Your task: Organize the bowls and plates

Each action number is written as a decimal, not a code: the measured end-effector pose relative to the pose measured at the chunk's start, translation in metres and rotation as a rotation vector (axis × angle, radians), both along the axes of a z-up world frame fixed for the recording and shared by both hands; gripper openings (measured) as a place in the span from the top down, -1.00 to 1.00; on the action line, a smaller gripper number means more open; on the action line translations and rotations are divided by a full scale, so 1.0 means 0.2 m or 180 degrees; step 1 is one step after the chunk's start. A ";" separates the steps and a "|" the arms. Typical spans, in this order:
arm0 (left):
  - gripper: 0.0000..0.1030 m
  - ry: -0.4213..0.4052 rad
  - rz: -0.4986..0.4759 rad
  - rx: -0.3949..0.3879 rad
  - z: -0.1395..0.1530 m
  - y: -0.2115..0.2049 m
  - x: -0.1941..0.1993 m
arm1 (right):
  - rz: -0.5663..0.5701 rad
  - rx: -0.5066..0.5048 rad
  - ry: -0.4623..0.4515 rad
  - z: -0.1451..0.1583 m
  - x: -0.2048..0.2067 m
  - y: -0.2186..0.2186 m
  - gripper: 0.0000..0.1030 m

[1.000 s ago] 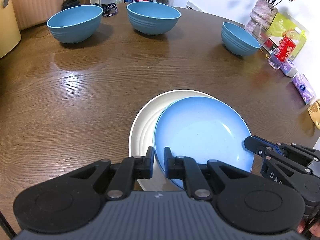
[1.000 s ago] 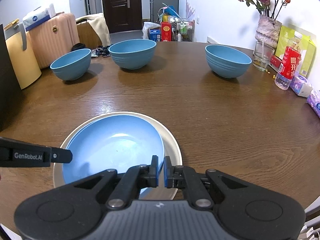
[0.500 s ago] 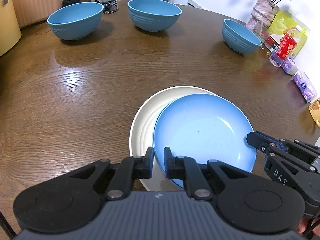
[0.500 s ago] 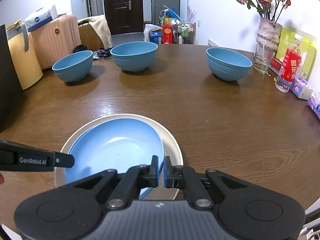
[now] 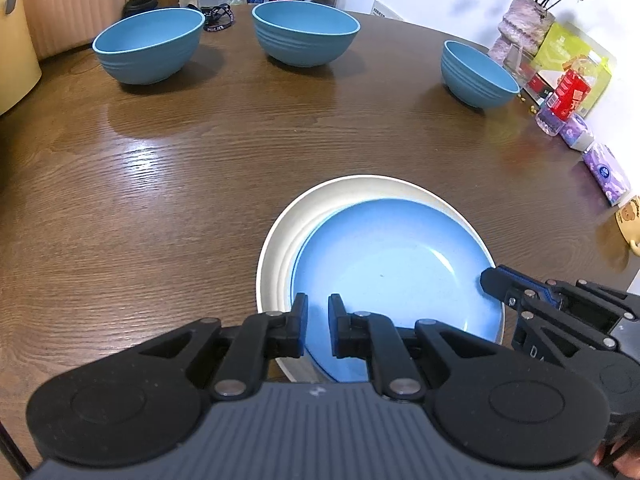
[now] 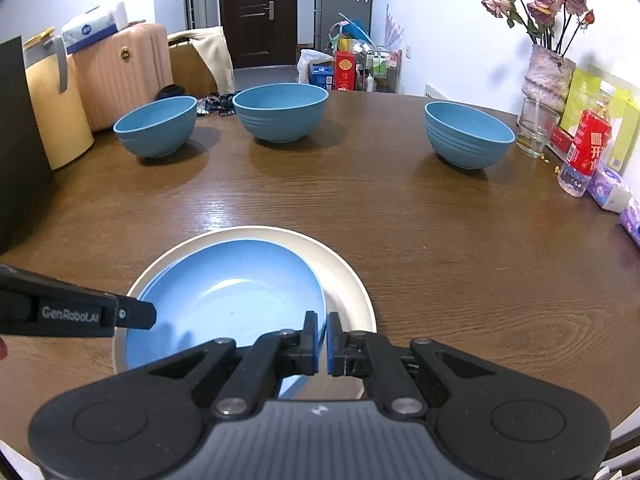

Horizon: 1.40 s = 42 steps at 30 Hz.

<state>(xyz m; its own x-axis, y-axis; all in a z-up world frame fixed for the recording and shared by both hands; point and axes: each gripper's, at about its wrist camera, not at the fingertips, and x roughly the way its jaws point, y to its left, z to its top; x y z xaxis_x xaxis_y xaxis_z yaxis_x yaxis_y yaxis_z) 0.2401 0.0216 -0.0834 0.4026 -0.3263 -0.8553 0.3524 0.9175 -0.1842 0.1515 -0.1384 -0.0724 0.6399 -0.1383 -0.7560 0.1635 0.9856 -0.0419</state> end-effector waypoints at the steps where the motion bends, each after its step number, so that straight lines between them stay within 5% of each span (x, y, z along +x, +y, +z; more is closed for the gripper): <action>1: 0.78 -0.0004 0.0019 0.0000 0.00 0.00 0.00 | 0.0002 -0.0001 0.0008 0.00 0.00 0.00 0.93; 14: 0.77 0.0046 0.0074 0.0055 -0.03 0.02 0.04 | -0.0170 0.0229 0.0020 0.01 -0.01 -0.06 0.76; 16: 0.78 0.0083 0.0063 0.0045 -0.04 0.02 0.05 | -0.0141 0.0281 0.0010 0.01 -0.02 -0.06 0.95; 35: 0.78 0.0303 0.0073 -0.0004 -0.11 0.01 0.09 | -0.0186 0.0237 -0.0021 -0.04 0.01 -0.06 0.95; 42: 0.78 0.0258 0.0107 0.0017 -0.09 0.02 0.09 | -0.0390 0.0574 0.0154 0.00 0.01 -0.14 0.73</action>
